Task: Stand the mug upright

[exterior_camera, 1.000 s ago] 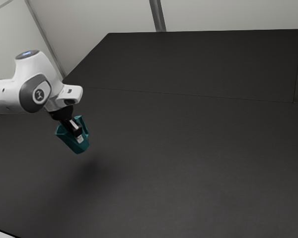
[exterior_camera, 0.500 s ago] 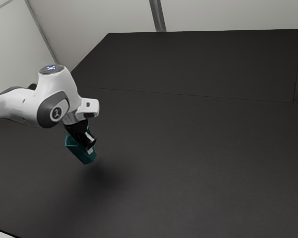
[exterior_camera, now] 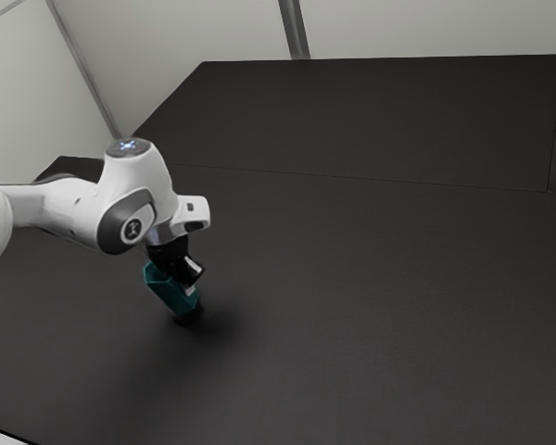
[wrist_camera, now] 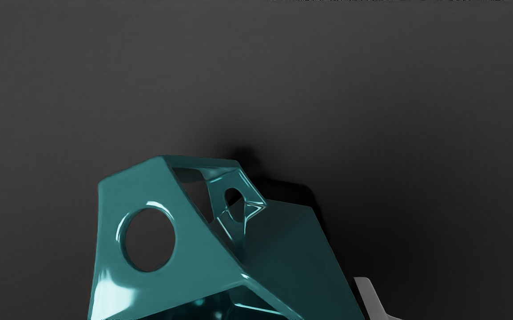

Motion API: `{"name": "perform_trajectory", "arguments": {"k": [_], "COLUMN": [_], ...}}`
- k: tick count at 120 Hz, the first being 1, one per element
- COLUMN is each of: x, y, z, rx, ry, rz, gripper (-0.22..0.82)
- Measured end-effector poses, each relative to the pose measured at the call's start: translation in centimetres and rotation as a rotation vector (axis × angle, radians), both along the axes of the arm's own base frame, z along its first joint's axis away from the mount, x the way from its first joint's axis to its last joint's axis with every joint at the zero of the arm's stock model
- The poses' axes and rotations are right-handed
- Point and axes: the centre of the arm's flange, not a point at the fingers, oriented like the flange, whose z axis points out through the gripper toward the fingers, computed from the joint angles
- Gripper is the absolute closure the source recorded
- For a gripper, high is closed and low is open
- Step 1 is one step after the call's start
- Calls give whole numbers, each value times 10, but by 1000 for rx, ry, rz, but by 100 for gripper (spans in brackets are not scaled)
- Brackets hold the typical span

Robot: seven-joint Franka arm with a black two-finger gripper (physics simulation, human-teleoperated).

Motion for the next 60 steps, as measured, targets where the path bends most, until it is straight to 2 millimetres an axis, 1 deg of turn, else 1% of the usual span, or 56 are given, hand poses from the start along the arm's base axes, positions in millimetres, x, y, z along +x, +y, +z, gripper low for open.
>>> {"name": "perform_trajectory", "arguments": {"k": [35, 60], "x": [4, 5], "y": [-5, -8], "z": [-18, -25], "rx": [-1, -2], "ry": [6, 10], "rz": [51, 75], "gripper": [78, 78]}}
